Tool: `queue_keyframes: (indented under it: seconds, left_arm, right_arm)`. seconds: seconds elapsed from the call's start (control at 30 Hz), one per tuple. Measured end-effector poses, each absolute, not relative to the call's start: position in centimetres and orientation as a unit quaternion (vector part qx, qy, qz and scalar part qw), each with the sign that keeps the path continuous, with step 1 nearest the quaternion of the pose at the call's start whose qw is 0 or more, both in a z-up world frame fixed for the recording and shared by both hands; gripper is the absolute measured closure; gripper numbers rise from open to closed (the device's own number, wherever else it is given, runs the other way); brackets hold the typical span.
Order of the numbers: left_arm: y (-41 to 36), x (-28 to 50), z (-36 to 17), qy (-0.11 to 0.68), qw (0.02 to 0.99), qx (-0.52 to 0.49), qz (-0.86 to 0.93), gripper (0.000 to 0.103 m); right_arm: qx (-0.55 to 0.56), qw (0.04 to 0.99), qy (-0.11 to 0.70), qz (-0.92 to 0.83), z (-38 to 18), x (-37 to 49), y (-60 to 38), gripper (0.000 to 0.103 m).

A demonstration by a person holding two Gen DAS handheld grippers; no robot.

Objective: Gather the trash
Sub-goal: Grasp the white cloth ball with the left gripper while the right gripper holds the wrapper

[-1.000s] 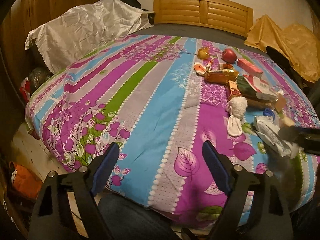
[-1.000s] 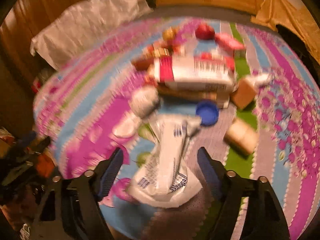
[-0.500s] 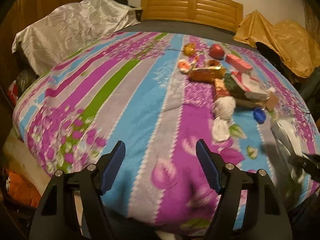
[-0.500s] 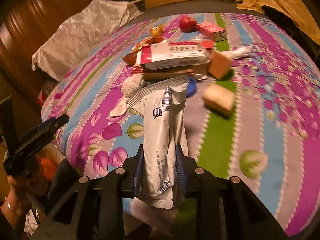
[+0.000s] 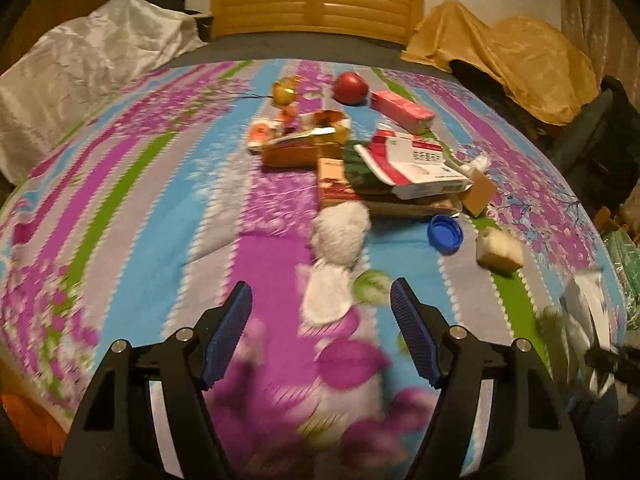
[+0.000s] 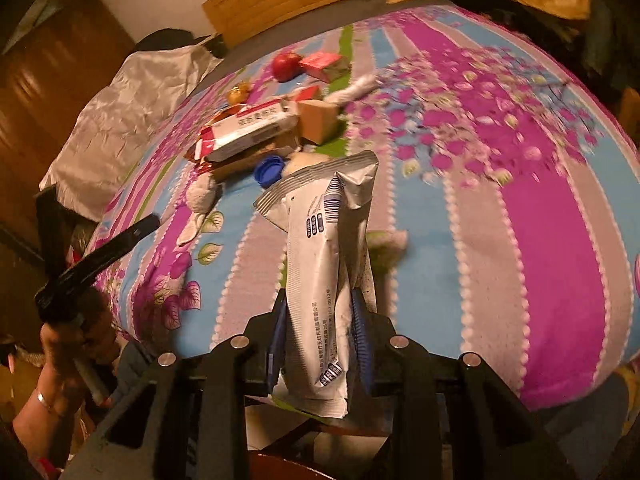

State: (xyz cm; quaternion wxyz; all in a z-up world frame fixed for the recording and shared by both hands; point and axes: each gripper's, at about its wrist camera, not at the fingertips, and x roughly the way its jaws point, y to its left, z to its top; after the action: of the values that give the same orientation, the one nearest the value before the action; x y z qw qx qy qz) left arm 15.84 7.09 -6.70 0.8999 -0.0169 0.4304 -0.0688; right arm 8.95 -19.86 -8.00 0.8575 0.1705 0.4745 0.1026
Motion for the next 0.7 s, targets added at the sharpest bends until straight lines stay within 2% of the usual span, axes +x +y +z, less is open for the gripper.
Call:
queue_keyframes:
  seconds: [0.2, 0.27, 0.3, 0.33, 0.47, 0.7]
  left_arm:
    - [4.6, 20.9, -8.9, 0.452, 0.887, -0.013, -0.092, 0.034]
    - [4.8, 22.4, -10.3, 0.470, 0.877, -0.027, -0.093, 0.048]
    - [5.0, 22.8, -10.9, 0.481, 0.872, -0.032, -0.089, 0.064]
    - [5.3, 23.2, -11.4, 0.490, 0.867, -0.035, -0.085, 0.074]
    - [6.4, 21.3, -10.4, 0.481, 0.870, -0.056, -0.095, 0.076]
    - [6.2, 15.2, -6.5, 0.457, 0.888, -0.027, -0.051, 0.076]
  right_arm:
    - [0.172, 0.865, 0.462, 0.093, -7.5, 8.6, -20.5, 0.071]
    - [0.170, 0.865, 0.462, 0.092, -7.3, 8.7, -20.5, 0.071]
    - [0.169, 0.866, 0.462, 0.092, -7.2, 8.7, -20.5, 0.071]
    - [0.168, 0.867, 0.461, 0.092, -7.2, 8.6, -20.5, 0.071]
    - [0.169, 0.871, 0.452, 0.091, -6.8, 8.7, -20.8, 0.071]
    - [0.161, 0.883, 0.430, 0.097, -5.6, 9.9, -20.8, 0.071]
